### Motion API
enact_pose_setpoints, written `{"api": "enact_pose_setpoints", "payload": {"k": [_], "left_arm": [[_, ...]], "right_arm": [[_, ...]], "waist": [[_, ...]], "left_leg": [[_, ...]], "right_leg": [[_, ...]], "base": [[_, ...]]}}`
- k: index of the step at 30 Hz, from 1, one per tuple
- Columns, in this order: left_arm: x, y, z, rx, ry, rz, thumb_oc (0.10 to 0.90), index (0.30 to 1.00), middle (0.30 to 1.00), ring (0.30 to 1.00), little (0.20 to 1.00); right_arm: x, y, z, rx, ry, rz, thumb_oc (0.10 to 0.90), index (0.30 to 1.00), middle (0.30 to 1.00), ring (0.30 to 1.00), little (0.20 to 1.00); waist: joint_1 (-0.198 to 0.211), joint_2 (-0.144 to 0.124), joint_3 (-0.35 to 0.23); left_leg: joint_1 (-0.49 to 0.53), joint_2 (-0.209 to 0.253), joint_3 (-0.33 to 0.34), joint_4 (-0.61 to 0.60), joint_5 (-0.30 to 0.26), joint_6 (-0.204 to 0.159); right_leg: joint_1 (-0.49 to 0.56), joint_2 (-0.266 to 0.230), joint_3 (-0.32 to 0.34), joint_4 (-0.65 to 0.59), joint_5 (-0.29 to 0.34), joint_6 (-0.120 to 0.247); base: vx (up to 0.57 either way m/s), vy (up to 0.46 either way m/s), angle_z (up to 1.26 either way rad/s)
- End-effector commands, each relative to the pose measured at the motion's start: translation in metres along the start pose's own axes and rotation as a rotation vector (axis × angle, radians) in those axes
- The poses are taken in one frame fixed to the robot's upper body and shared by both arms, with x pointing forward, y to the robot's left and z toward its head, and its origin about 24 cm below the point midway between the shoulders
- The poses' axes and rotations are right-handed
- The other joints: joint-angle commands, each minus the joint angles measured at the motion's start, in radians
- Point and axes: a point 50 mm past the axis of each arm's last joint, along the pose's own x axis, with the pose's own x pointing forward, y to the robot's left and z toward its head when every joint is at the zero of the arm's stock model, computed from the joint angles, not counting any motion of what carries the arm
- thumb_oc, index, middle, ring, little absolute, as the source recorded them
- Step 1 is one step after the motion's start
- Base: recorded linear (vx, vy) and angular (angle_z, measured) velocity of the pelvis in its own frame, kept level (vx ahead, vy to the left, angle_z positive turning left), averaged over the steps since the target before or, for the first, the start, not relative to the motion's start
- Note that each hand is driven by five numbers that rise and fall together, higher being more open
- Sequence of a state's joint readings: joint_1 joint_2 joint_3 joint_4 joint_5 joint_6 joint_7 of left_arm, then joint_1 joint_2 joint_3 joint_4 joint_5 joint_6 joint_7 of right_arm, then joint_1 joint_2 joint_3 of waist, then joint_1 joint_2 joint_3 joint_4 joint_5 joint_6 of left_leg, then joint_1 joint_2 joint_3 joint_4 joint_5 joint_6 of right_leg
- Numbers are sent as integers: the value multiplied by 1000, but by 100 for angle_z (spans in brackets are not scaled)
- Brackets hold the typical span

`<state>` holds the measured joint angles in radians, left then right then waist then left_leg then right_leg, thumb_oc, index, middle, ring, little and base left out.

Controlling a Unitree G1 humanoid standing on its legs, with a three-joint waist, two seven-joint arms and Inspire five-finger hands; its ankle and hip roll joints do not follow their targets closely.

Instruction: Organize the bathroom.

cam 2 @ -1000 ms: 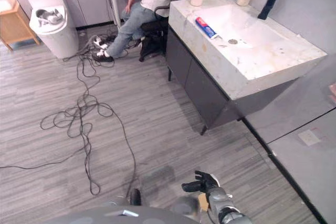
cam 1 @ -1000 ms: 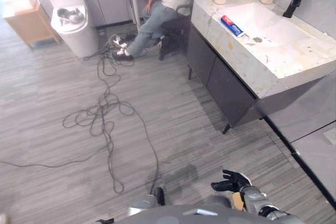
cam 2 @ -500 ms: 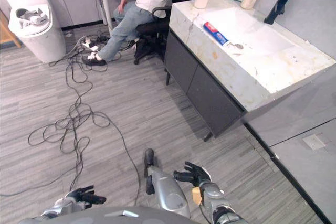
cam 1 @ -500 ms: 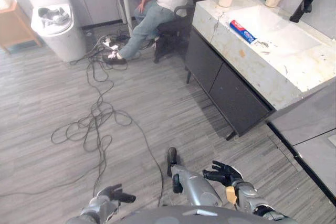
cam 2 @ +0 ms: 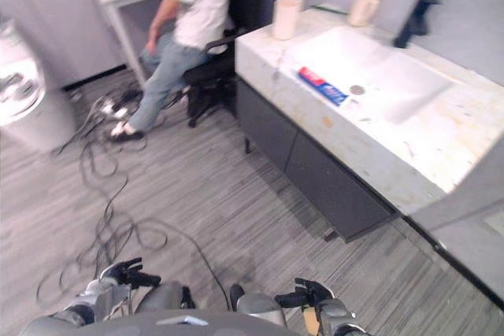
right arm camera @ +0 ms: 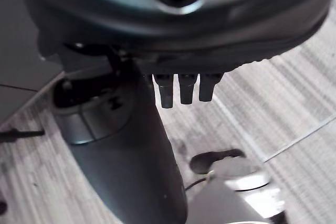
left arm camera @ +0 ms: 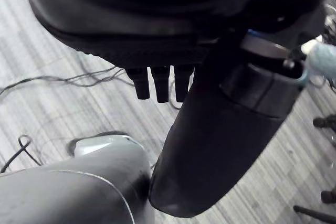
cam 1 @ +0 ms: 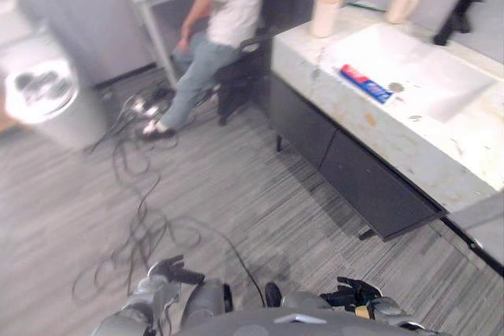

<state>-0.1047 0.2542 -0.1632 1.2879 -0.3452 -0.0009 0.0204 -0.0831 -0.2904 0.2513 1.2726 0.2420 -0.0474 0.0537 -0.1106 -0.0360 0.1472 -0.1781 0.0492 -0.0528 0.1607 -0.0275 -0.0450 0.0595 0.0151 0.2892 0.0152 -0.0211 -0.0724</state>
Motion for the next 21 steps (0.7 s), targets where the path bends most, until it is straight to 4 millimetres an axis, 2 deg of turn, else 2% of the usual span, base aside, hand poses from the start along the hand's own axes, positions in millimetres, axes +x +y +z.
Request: {"api": "enact_pose_setpoints", "payload": {"k": [1,2,3,4,5,8,10,12,13,15,16,17,18,19,21], "left_arm": [[-4,9,-28,33,52,41,800,900,900,900,900],[-6,12,-32,22,57,48,800,900,900,900,900],[-6,14,-33,15,59,48,800,900,900,900,900],[-6,15,-33,16,61,48,800,900,900,900,900],[-5,17,-30,22,67,39,800,900,900,900,900],[-5,17,-29,70,74,18,800,900,900,900,900],[-5,18,-32,80,88,16,800,900,900,900,900],[-6,23,-33,95,97,28,800,900,900,900,900],[-6,24,-34,93,97,31,800,900,900,900,900],[-6,31,-28,87,75,60,800,900,900,900,900],[-6,32,-28,75,66,70,800,900,900,900,900],[-6,32,-27,74,63,72,800,900,900,900,900],[-6,32,-28,64,59,80,800,900,900,900,900],[-6,30,-25,94,34,97,800,900,900,900,900],[-5,28,-23,87,27,99,800,900,900,900,900]], "right_arm": [[-3,-9,-9,-70,13,-26,800,900,900,900,900],[-3,-11,-8,-79,7,-25,800,900,900,900,900],[-4,-11,-10,-71,1,-33,800,900,900,900,900],[-4,-11,-11,-69,1,-36,800,900,900,900,900],[-3,-9,-10,-39,-13,-62,800,900,900,900,900],[-3,-10,-6,58,-46,-94,800,900,900,900,900],[-3,-12,-1,43,-80,-80,800,900,900,900,900],[-3,-9,2,43,-95,-57,800,900,900,900,900],[-3,-9,2,40,-97,-55,800,900,900,900,900],[-2,3,6,-10,-115,-13,800,900,900,900,900],[-2,5,7,-21,-117,1,800,900,900,900,900],[-2,5,7,-16,-114,2,800,900,900,900,900],[-2,6,7,-19,-107,12,800,900,900,900,900],[-2,7,-1,-11,-71,26,800,900,900,900,900],[-3,7,-5,-9,-56,28,800,900,900,900,900]], "waist": [[18,-1,-3],[27,4,-3],[30,7,-9],[30,7,-9],[26,18,-5],[9,42,12],[-1,63,37],[2,58,45],[4,56,47],[21,16,60],[26,2,62],[28,-1,63],[32,-12,65],[28,-21,55],[24,-20,48]], "left_leg": [[-8,-18,-79,-211,119,49],[-15,-14,-107,-220,133,51],[2,0,-73,-223,131,53],[6,1,-69,-223,130,53],[26,-7,-61,-168,117,48],[67,-17,-33,-147,91,66],[127,-28,6,-138,54,84],[169,-30,41,-148,41,90],[175,-30,46,-150,40,90],[221,-30,135,-171,9,80],[233,-35,162,-177,-3,79],[238,-36,169,-179,-6,78],[256,-37,196,-184,-19,78],[282,-36,220,-198,-30,78],[283,-33,218,-187,-34,75]], "right_leg": [[-30,63,-43,6,16,87],[-16,69,-8,23,-12,98],[-2,48,-8,28,-27,112],[1,45,-8,28,-28,114],[-14,7,-41,89,-51,144],[-124,-27,-100,276,0,167],[-262,-44,-174,495,62,163],[-267,-75,-242,445,56,161],[-261,-80,-252,429,55,162],[-226,-102,-389,176,62,184],[-235,-101,-436,129,84,193],[-236,-99,-446,117,90,195],[-243,-105,-487,91,113,204],[-225,-85,-477,28,128,188],[-216,-74,-462,22,125,175]], "base": [[373,298,-154],[354,350,-138],[306,327,-134],[303,411,-101],[233,354,-102],[185,329,-105],[181,277,-63],[197,145,-66],[215,36,-85],[206,-47,-92],[124,-63,-92],[105,-52,-93],[233,-112,-118],[269,-123,-96],[183,-73,-49]]}}
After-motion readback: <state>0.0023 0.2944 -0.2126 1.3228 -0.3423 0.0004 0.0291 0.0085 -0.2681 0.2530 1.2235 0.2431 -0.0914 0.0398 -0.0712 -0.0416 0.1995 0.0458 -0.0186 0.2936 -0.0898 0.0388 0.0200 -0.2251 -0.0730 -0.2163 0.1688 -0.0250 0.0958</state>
